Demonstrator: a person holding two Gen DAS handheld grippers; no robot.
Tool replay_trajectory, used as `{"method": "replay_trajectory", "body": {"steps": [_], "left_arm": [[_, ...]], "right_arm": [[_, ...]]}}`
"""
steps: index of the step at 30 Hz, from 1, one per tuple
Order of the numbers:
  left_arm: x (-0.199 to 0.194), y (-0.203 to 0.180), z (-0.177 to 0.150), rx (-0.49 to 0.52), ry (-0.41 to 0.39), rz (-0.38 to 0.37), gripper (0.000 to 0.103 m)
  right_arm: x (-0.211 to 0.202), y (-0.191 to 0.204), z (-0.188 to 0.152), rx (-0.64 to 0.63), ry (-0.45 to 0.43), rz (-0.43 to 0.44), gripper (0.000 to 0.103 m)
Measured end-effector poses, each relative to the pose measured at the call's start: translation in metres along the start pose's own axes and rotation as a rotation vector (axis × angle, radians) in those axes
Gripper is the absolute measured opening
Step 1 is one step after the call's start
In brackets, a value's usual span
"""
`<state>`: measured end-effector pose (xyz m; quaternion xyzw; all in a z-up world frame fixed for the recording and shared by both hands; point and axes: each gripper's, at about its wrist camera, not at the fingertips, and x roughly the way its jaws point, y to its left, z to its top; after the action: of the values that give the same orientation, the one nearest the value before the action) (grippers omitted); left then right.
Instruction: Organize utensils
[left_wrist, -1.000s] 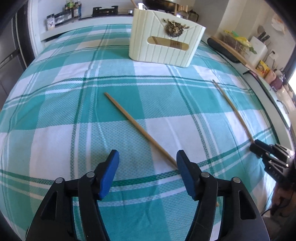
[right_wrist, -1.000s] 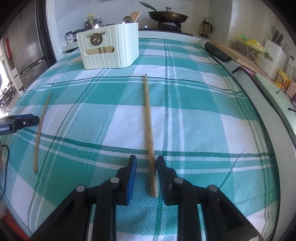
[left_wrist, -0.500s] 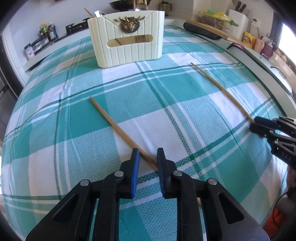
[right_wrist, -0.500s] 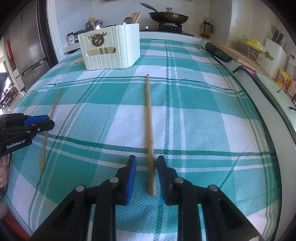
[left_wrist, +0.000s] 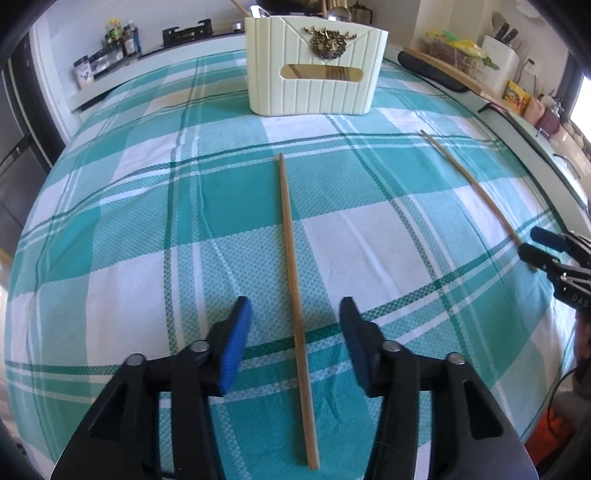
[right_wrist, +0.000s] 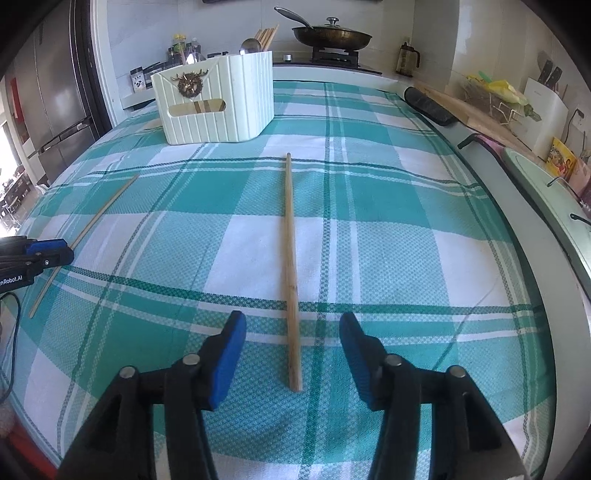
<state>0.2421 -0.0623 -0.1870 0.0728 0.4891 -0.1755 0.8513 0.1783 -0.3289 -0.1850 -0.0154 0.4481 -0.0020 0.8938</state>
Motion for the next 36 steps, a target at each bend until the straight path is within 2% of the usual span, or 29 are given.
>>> {"method": "replay_trajectory", "body": {"steps": [3, 4, 7, 11, 17, 24, 34, 36], "left_arm": [[0.005, -0.002, 0.001, 0.014, 0.005, 0.014, 0.062], [0.007, -0.002, 0.002, 0.016, 0.001, 0.02, 0.068], [0.01, 0.0, 0.005, 0.006, 0.001, 0.026, 0.074], [0.013, 0.001, 0.006, 0.006, -0.006, 0.03, 0.082], [0.015, 0.003, 0.006, 0.001, -0.008, 0.036, 0.088], [0.016, 0.005, 0.007, 0.009, 0.006, 0.029, 0.089], [0.02, 0.021, 0.023, 0.021, 0.086, -0.012, 0.088], [0.022, 0.024, 0.028, 0.027, 0.109, -0.022, 0.084]], "right_arm": [[0.001, 0.002, 0.003, -0.028, 0.007, -0.007, 0.055], [0.003, 0.001, 0.004, -0.031, 0.013, -0.005, 0.055], [0.013, -0.002, 0.004, -0.027, 0.051, 0.01, 0.056], [0.016, -0.005, 0.004, -0.018, 0.032, 0.022, 0.063], [0.019, -0.006, 0.006, -0.029, 0.03, 0.033, 0.068], [0.02, -0.006, 0.007, -0.028, 0.032, 0.036, 0.069], [0.024, -0.009, 0.021, -0.11, 0.194, 0.101, 0.069], [0.026, -0.01, 0.025, -0.123, 0.224, 0.13, 0.069]]}}
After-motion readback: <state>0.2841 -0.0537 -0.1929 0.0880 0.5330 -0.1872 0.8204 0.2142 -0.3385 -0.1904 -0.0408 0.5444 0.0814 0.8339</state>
